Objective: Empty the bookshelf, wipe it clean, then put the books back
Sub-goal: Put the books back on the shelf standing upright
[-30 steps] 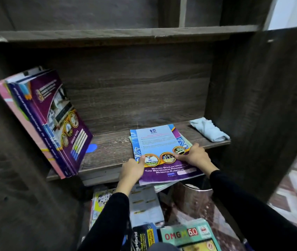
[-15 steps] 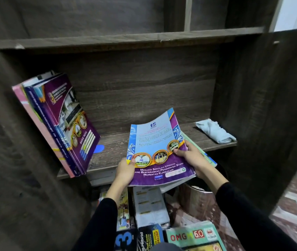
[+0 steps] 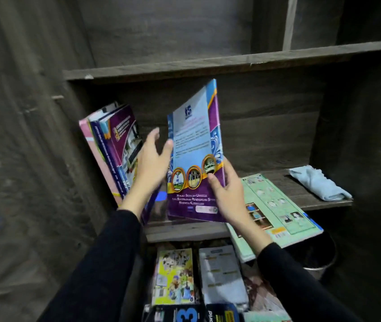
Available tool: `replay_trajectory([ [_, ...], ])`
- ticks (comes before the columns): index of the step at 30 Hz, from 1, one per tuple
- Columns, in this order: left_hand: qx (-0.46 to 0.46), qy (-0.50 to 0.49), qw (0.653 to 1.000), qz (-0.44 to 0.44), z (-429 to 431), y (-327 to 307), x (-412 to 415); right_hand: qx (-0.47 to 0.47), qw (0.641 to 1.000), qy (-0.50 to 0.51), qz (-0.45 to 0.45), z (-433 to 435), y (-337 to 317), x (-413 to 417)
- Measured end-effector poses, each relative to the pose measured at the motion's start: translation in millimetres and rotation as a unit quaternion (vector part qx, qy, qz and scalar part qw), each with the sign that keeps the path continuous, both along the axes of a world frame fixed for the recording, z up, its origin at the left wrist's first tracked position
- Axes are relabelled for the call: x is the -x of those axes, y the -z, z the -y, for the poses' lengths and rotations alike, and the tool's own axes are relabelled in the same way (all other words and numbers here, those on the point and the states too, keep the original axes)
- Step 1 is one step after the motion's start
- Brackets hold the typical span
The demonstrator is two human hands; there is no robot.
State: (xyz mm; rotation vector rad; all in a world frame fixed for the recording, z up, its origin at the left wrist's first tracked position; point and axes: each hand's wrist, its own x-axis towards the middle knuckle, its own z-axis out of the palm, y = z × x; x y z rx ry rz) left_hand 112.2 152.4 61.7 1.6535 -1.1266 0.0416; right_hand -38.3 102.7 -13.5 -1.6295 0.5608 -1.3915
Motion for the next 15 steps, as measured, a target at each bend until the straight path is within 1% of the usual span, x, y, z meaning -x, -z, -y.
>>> replay_trajectory([
  [3, 0.060, 0.051, 0.997, 0.014, -10, -47, -2, 0.067, 0.997, 0.034, -0.030, -20, 5, -40],
  [4, 0.061, 0.067, 0.996, 0.018, -12, -58, 2, 0.081, 0.995, 0.049, -0.045, -25, 8, -49],
  [6, 0.035, 0.063, 0.995, 0.063, -19, -74, -2, 0.101, 0.992, 0.061, -0.052, -38, 15, -75],
  [8, 0.004, 0.038, 0.990, 0.139, -22, -78, -10, 0.143, 0.986, 0.072, -0.052, -46, 22, -93],
  [10, -0.021, -0.007, 0.977, 0.210, -28, -71, -27, 0.177, 0.979, 0.066, -0.073, -51, 27, -113],
  [12, -0.023, -0.044, 0.972, 0.231, -36, -61, -42, 0.176, 0.977, 0.036, -0.117, -52, 31, -126],
  [15, -0.021, -0.109, 0.956, 0.272, -50, -42, -58, 0.145, 0.968, -0.050, -0.199, -45, 38, -141],
])
